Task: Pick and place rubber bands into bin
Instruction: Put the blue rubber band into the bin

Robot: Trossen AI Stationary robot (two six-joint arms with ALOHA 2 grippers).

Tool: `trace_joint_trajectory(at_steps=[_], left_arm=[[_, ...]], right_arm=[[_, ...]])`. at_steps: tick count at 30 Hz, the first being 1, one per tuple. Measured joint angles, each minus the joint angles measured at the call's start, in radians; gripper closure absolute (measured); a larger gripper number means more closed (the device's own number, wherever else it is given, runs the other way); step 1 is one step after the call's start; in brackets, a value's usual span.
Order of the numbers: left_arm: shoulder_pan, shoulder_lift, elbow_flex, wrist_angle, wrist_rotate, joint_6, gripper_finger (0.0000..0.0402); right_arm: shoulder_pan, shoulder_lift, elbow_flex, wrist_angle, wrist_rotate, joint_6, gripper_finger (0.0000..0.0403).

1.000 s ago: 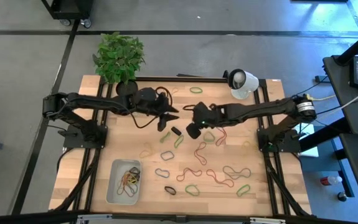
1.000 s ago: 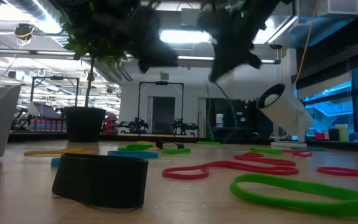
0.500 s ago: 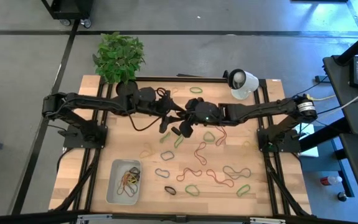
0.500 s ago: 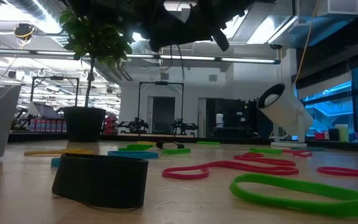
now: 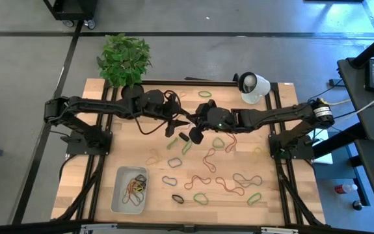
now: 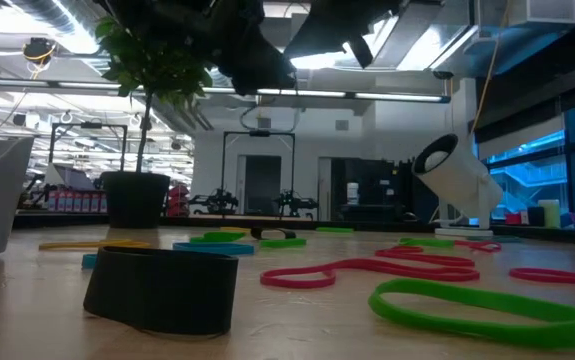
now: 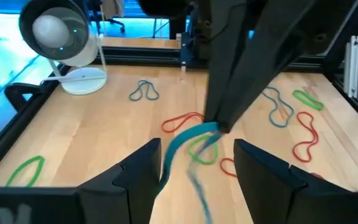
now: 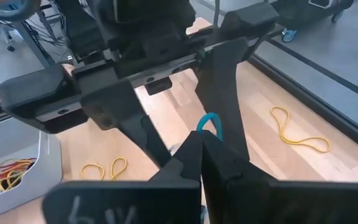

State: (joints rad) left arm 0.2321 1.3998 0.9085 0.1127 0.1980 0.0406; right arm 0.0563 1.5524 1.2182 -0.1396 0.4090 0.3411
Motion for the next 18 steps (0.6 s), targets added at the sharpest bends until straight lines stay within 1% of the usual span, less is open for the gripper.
trace_joint_trajectory(at_steps=[3, 5, 7, 10, 11, 15, 18], left_arm=[[0.001, 0.0, 0.0, 0.0, -0.001, 0.0, 0.0222], [0.0, 0.0, 0.0, -0.005, 0.0, 0.0, 0.025], [0.0, 0.0, 0.0, -0.012, 0.002, 0.0, 0.0293], [0.0, 0.0, 0.0, -0.013, 0.002, -0.001, 0.0372], [0.0, 0.0, 0.0, -0.013, 0.001, -0.005, 0.0386], [-0.008, 0.0, 0.0, -0.019, -0.009, -0.019, 0.0398], [-0.03, 0.0, 0.0, -0.034, -0.076, -0.035, 0.0398]], right_arm=[[0.0, 0.0, 0.0, 0.001, 0.001, -0.009, 0.0403], [0.0, 0.0, 0.0, -0.001, 0.001, -0.009, 0.0403], [0.0, 0.0, 0.0, -0.003, 0.001, -0.011, 0.0403], [0.0, 0.0, 0.0, -0.015, 0.0, -0.013, 0.0399], [0.0, 0.0, 0.0, -0.027, 0.0, -0.013, 0.0396], [0.0, 0.0, 0.0, -0.084, 0.0, -0.007, 0.0377], [0.0, -0.002, 0.0, -0.153, 0.0, 0.004, 0.0355]])
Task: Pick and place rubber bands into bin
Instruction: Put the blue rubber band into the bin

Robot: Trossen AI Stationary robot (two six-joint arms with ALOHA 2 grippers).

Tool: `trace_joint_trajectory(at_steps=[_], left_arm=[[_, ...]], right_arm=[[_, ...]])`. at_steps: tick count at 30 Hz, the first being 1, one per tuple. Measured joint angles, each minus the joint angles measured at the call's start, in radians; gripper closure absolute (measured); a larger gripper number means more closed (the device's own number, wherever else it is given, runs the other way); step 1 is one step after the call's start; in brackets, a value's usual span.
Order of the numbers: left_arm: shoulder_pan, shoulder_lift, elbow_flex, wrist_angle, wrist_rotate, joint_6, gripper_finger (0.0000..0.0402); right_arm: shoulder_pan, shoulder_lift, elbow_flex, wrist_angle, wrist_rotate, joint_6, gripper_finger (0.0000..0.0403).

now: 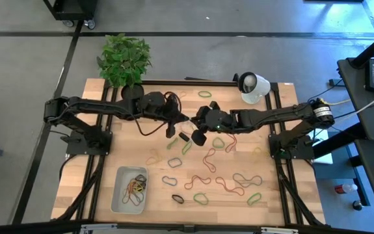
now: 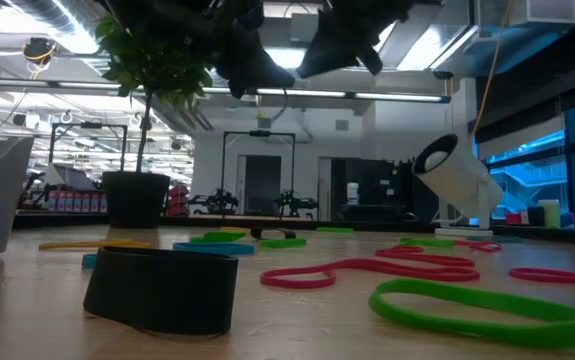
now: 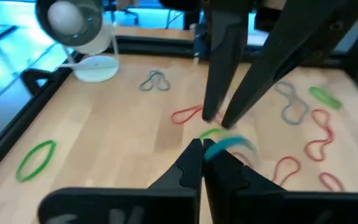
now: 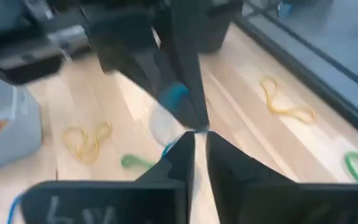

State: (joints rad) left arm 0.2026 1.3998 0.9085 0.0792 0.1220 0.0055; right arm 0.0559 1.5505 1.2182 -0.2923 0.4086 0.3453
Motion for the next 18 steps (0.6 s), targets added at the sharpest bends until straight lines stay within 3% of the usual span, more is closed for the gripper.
trace_joint_trajectory(at_steps=[7, 10, 14, 18], left_arm=[[-0.123, -0.007, 0.148, -0.375, -0.297, 0.026, 0.0399], [-0.185, -0.007, 0.233, -0.512, -0.374, -0.017, 0.0399], [-0.274, -0.008, 0.374, -0.758, -0.457, -0.2, 0.0399], [-0.372, 0.006, 0.518, -1.038, -0.493, -0.469, 0.0399]], right_arm=[[0.0, -0.062, 0.0, -0.218, -0.001, 0.038, 0.0298], [0.0, -0.074, 0.0, -0.346, 0.0, 0.038, 0.0283], [0.0, -0.075, -0.015, -0.452, 0.0, 0.018, 0.0279], [-0.002, -0.078, -0.109, -0.387, -0.03, -0.021, 0.0279]])
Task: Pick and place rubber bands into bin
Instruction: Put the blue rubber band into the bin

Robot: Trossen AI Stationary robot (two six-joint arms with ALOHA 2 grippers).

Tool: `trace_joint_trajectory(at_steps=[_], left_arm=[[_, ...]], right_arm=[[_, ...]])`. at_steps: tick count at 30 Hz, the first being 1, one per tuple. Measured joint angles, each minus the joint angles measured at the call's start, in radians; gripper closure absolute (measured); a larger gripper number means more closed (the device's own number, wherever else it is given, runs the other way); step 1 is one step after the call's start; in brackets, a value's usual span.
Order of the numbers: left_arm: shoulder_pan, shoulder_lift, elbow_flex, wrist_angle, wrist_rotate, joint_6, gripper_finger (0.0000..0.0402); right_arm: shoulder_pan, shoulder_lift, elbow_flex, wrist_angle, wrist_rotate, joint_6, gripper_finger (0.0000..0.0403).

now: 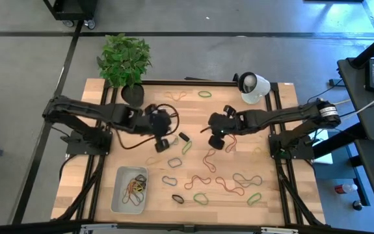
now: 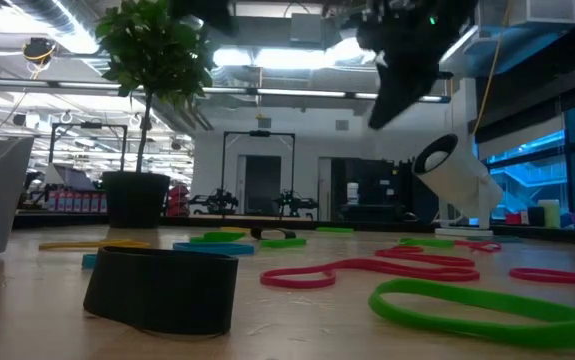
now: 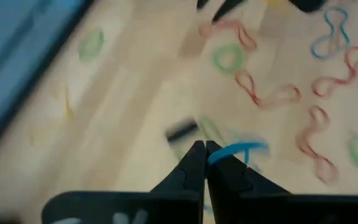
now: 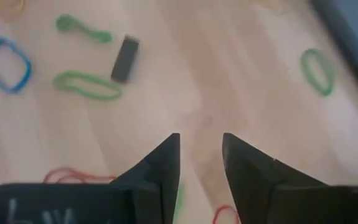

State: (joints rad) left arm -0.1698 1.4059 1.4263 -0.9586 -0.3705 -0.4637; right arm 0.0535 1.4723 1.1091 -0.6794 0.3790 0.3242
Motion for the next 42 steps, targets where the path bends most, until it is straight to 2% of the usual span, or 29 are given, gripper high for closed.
trace_joint_trajectory(at_steps=[6, 11, 19, 22, 27, 42], left_arm=[[-0.186, 0.0, 0.109, -0.204, 0.026, -0.479, 0.0399], [-0.331, 0.0, 0.094, -0.284, 0.062, -0.831, 0.0399], [-0.459, 0.004, -0.017, -0.276, 0.179, -1.171, 0.0399], [-0.488, 0.004, -0.065, -0.258, 0.247, -1.246, 0.0399], [-0.521, 0.004, -0.145, -0.207, 0.3, -1.303, 0.0399], [-0.553, 0.004, -0.322, 0.022, 0.306, -1.359, 0.0399]], right_arm=[[-0.006, -0.002, -0.153, 0.205, -0.149, -0.019, 0.0279], [-0.005, -0.002, -0.211, 0.267, -0.171, -0.019, 0.0279], [-0.006, -0.002, -0.217, 0.269, -0.171, -0.014, 0.0279], [-0.006, -0.002, -0.217, 0.269, -0.171, -0.016, 0.0279], [-0.006, -0.002, -0.217, 0.269, -0.171, -0.016, 0.0279], [-0.006, -0.002, -0.217, 0.27, -0.171, -0.015, 0.0279]])
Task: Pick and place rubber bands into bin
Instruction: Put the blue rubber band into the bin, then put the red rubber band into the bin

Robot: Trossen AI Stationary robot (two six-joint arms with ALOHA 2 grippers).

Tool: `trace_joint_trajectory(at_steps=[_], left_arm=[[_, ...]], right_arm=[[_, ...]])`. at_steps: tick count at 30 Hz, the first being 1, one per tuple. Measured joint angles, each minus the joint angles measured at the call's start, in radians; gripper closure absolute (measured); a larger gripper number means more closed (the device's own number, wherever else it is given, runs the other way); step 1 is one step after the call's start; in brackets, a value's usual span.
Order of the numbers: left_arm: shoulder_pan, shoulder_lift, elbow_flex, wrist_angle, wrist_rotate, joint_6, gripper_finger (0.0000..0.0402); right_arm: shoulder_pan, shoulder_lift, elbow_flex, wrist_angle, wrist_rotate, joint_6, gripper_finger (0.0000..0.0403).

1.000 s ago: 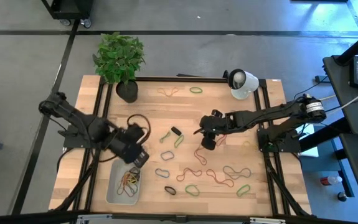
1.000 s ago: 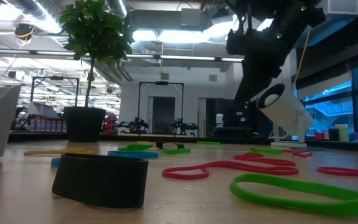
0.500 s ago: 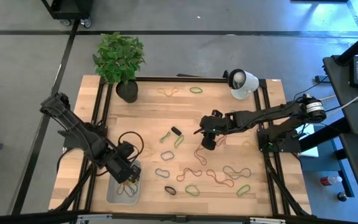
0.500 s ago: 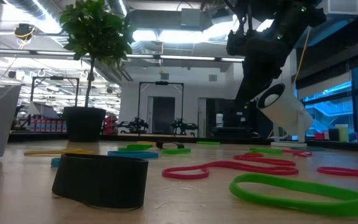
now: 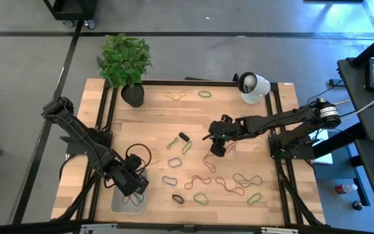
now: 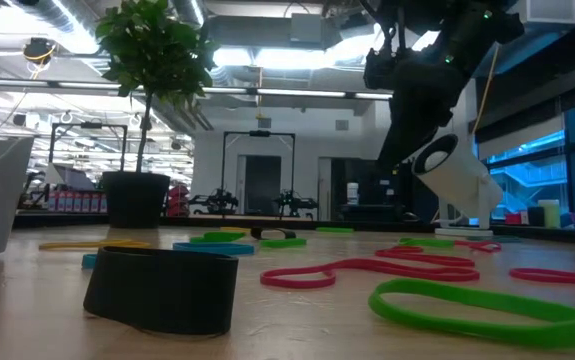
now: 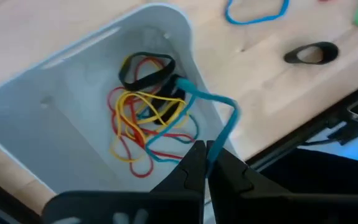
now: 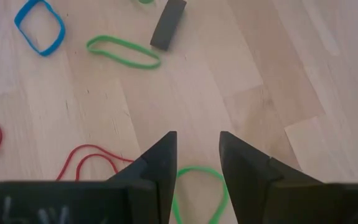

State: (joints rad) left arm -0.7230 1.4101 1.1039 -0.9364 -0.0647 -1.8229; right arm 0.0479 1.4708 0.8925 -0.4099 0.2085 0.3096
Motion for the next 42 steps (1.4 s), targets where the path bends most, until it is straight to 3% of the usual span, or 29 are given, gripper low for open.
trace_joint_trajectory(at_steps=[18, 32, 35, 42], left_arm=[[-0.004, 0.0, -0.137, -0.002, 0.088, -0.024, 0.0389], [-0.001, -0.013, -0.157, -0.001, 0.117, -0.024, 0.0246], [-0.001, -0.046, -0.129, -0.02, 0.053, -0.016, 0.0239], [0.03, -0.188, -0.097, -0.073, -0.336, 0.127, 0.0261]], right_arm=[[0.0, 0.0, 0.0, 0.001, 0.0, -0.001, 0.0279], [0.0, 0.001, 0.0, 0.002, 0.001, -0.003, 0.0279], [0.0, 0.001, 0.0, 0.002, 0.001, 0.0, 0.0279], [0.0, 0.001, 0.0, 0.021, 0.001, 0.058, 0.0279]])
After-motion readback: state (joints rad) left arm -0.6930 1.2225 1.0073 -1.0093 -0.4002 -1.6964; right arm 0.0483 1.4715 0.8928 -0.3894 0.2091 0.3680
